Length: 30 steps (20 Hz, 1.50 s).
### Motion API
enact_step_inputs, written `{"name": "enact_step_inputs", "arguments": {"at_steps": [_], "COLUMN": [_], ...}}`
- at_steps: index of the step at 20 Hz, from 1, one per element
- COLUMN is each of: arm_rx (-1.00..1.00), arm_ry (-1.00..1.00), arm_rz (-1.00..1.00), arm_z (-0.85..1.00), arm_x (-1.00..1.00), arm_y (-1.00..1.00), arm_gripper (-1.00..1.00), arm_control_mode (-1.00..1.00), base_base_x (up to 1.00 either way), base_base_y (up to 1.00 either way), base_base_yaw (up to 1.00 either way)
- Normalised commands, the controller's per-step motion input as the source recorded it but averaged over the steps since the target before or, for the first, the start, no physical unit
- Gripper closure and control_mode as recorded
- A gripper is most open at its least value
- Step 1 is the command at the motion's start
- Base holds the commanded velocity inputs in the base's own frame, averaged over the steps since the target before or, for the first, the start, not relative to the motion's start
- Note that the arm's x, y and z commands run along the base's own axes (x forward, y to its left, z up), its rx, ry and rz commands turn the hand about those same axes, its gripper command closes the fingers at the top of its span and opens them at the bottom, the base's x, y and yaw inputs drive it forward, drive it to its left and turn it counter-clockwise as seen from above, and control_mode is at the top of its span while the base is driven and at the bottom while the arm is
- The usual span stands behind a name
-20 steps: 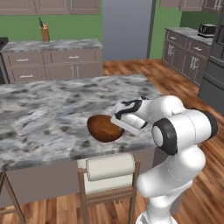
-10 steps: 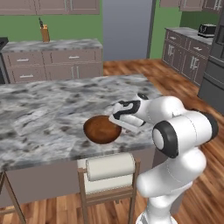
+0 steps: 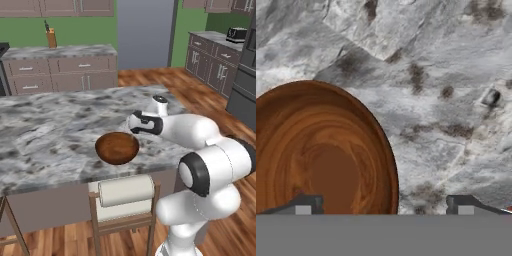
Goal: Pick up the bowls from the cabinet and place each bowl in front of a stool on the dining counter.
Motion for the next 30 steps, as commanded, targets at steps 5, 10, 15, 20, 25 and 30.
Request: {"name": "enact_step_inputs", "arguments": {"at_steps": [5, 10, 15, 20, 25, 30], "arm_rx": [-0.16, -0.3, -0.17, 0.0, 0.0, 0.0], "arm_ry": [0.08, 0.21, 0.05, 0.01, 0.05, 0.0], "arm_rz": [0.0, 0.04, 0.15, 0.19, 0.08, 0.0], "arm_z": [0.92, 0.85, 1.0, 0.97, 0.45, 0.11], "arm_x": [-0.95, -1.0, -1.0, -1.0, -1.0, -0.97], "arm_y": [-0.04, -0.17, -0.31, -0.23, -0.37, -0.23], "arm_gripper": [-1.0, -1.0, -1.0, -1.0, -1.0, -1.0], "arm_control_mode": [-1.0, -1.0, -1.0, -1.0, -1.0, -1.0], "base_base_x": [0.0, 0.0, 0.0, 0.0, 0.0, 0.0], "base_base_y": [0.0, 0.0, 0.0, 0.0, 0.0, 0.0], "base_base_yaw": [0.0, 0.0, 0.0, 0.0, 0.0, 0.0]}}
